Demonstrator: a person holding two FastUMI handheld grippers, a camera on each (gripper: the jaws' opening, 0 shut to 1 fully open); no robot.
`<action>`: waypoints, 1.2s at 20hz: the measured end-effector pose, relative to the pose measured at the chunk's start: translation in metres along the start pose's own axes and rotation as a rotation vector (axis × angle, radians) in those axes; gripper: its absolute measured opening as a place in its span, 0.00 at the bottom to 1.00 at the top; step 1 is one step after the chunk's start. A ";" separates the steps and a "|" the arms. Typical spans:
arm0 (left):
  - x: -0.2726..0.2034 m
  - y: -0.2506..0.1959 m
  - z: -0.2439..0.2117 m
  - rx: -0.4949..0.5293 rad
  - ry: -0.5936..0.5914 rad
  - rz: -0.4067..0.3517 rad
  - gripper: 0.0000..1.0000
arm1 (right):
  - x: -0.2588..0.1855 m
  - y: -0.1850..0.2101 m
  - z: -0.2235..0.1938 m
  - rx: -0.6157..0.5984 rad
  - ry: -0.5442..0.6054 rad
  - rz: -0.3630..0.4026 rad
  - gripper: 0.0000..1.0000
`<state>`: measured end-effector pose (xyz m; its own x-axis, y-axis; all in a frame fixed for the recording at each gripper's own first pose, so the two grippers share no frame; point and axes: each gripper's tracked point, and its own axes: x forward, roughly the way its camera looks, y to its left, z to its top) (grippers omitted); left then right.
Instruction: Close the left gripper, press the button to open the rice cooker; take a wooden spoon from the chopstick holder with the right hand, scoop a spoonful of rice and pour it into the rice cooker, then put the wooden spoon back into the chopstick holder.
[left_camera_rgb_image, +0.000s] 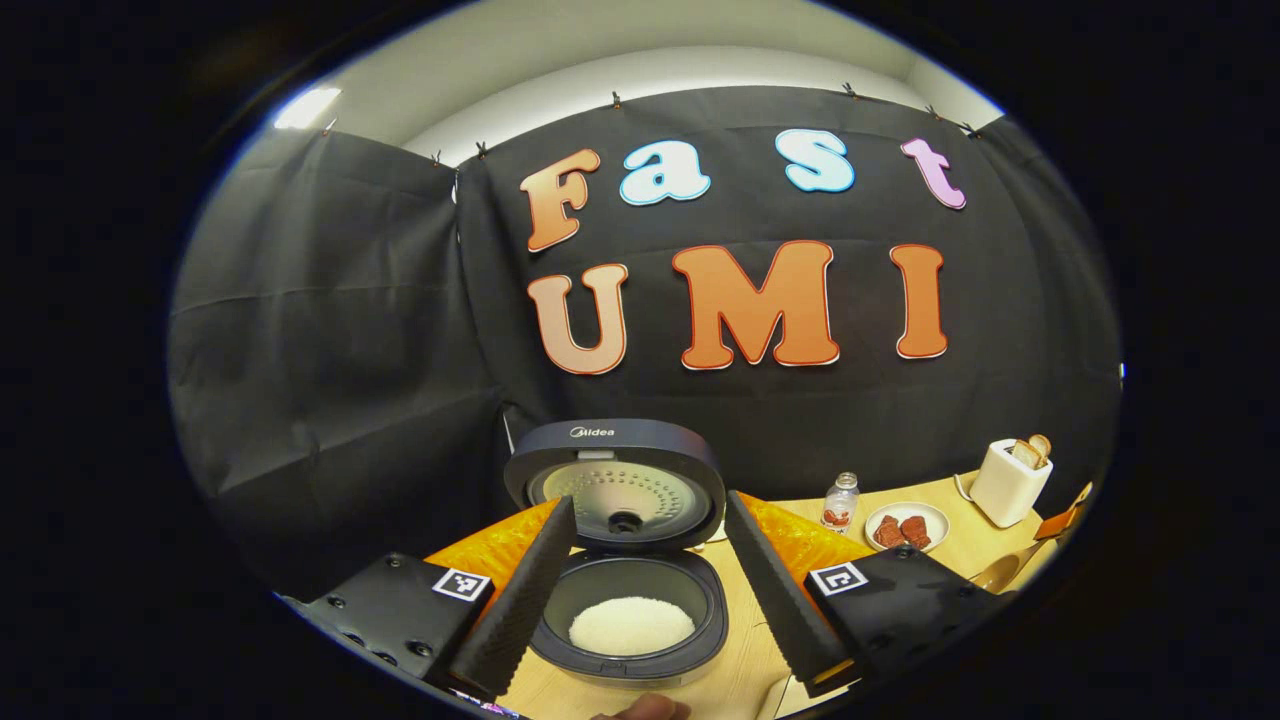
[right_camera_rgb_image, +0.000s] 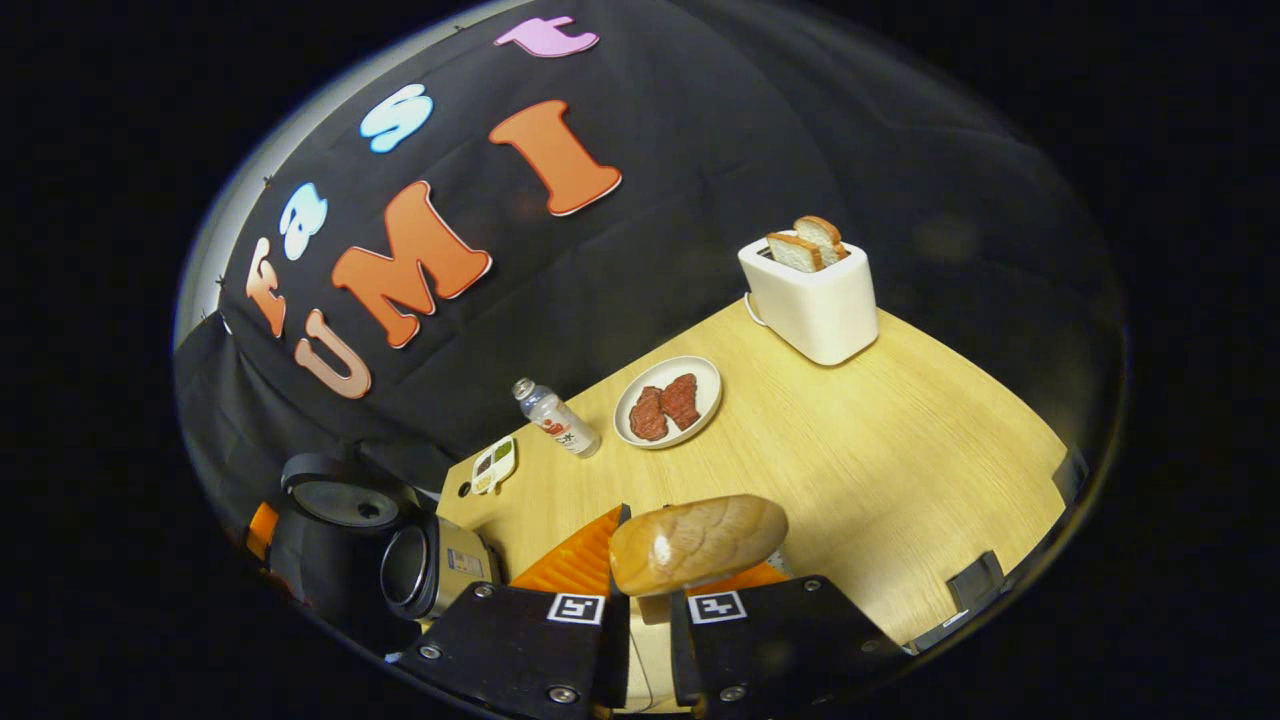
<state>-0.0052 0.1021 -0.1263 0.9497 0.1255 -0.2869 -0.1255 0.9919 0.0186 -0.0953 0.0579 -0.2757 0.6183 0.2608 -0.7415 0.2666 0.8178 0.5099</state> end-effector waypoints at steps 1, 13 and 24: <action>0.002 0.000 -0.003 -0.002 0.005 -0.005 1.00 | -0.003 0.010 -0.002 -0.009 0.000 0.015 0.17; 0.031 0.007 -0.038 -0.017 0.067 -0.111 0.94 | -0.017 0.076 -0.080 -0.218 0.070 0.039 0.17; 0.037 0.024 -0.057 0.021 0.102 -0.143 1.00 | 0.018 0.048 -0.134 -0.507 0.031 -0.193 0.14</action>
<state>0.0106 0.1296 -0.1911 0.9232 -0.0181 -0.3839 0.0157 0.9998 -0.0093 -0.1702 0.1705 -0.3233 0.5693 0.0900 -0.8172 -0.0214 0.9953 0.0947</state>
